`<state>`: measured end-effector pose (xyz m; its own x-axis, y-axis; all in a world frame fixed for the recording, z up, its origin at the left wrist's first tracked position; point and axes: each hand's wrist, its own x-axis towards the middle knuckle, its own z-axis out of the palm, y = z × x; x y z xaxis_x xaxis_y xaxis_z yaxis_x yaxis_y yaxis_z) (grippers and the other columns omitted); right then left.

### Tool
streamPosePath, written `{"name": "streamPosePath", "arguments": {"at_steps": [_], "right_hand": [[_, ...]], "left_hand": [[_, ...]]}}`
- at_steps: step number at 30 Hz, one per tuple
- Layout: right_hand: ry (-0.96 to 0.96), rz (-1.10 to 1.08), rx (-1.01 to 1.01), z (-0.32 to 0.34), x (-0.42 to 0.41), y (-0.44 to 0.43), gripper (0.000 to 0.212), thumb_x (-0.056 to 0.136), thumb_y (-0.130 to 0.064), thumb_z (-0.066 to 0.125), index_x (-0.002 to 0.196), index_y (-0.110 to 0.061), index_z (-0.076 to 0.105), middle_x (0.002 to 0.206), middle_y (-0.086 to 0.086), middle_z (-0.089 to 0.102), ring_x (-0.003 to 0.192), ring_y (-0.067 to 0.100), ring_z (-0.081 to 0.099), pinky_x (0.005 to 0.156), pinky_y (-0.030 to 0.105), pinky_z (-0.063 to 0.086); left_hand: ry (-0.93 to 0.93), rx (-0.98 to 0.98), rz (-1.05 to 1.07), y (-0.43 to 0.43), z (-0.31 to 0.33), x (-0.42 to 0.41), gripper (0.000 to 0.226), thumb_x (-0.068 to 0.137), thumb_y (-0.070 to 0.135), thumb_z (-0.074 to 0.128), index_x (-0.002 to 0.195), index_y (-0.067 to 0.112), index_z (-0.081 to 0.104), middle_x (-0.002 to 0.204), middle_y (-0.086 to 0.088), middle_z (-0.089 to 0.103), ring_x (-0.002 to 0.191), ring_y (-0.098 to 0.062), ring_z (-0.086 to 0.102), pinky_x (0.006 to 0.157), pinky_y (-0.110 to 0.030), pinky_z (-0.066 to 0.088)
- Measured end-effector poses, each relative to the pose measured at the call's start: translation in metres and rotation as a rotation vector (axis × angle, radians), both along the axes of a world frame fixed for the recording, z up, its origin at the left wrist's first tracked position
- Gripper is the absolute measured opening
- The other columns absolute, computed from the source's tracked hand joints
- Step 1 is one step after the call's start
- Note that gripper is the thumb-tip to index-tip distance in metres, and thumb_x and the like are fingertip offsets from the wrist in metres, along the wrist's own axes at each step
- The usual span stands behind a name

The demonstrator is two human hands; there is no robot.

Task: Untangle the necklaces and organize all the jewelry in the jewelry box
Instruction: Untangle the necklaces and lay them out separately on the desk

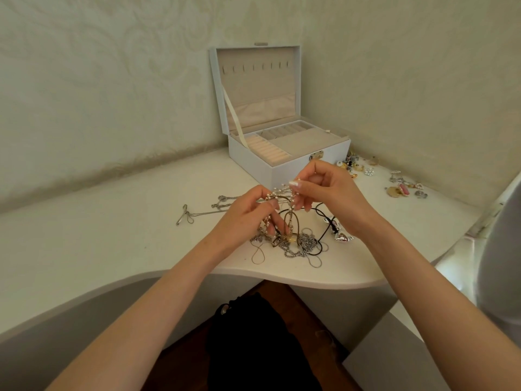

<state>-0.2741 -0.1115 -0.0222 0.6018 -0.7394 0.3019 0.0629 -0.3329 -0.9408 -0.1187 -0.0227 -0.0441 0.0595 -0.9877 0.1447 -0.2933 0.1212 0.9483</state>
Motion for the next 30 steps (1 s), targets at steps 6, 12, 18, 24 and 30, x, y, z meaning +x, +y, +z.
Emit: {"name": "streamPosePath", "arguments": {"at_steps": [6,12,18,24,30], "right_hand": [[-0.025,0.023,0.015,0.002,0.0,0.002,0.009,0.085,-0.004,0.063,0.081,-0.002,0.056,0.065,0.005,0.067,0.057,0.014,0.063,0.054,0.022,0.05],[-0.003,0.029,0.03,0.003,0.003,0.004,0.009,0.084,-0.003,0.064,0.08,-0.004,0.056,0.061,0.005,0.066,0.051,0.016,0.06,0.048,0.024,0.047],[-0.009,0.029,0.017,0.002,0.002,0.003,0.01,0.084,-0.005,0.065,0.079,-0.006,0.057,0.059,0.002,0.062,0.052,0.014,0.055,0.05,0.021,0.042],[-0.017,0.066,0.068,-0.004,0.001,0.0,0.008,0.085,-0.006,0.062,0.082,-0.008,0.055,0.056,-0.002,0.055,0.046,0.014,0.052,0.046,0.02,0.039],[0.018,0.12,0.061,-0.004,0.0,-0.001,0.01,0.075,-0.016,0.066,0.081,-0.01,0.061,0.06,-0.003,0.061,0.052,0.011,0.053,0.05,0.02,0.041]], "left_hand": [[-0.052,0.013,-0.045,0.0,-0.001,0.002,0.007,0.095,0.012,0.05,0.1,0.007,0.051,0.078,-0.002,0.072,0.068,-0.013,0.059,0.067,-0.024,0.046],[-0.059,-0.035,-0.077,0.002,0.0,0.0,0.012,0.091,0.014,0.058,0.099,0.006,0.057,0.078,0.001,0.07,0.076,-0.011,0.063,0.069,-0.022,0.044],[-0.001,-0.09,0.015,0.0,-0.001,0.002,0.007,0.092,0.007,0.053,0.087,0.011,0.054,0.071,0.001,0.071,0.072,-0.023,0.062,0.074,-0.033,0.046],[0.078,-0.119,0.103,-0.002,-0.007,0.005,0.01,0.094,0.008,0.048,0.085,0.012,0.049,0.057,-0.002,0.065,0.056,-0.013,0.062,0.062,-0.017,0.047],[0.142,-0.118,0.03,0.0,-0.01,0.005,0.015,0.097,0.008,0.04,0.084,0.006,0.047,0.062,-0.009,0.066,0.062,-0.024,0.065,0.063,-0.029,0.05]]}}
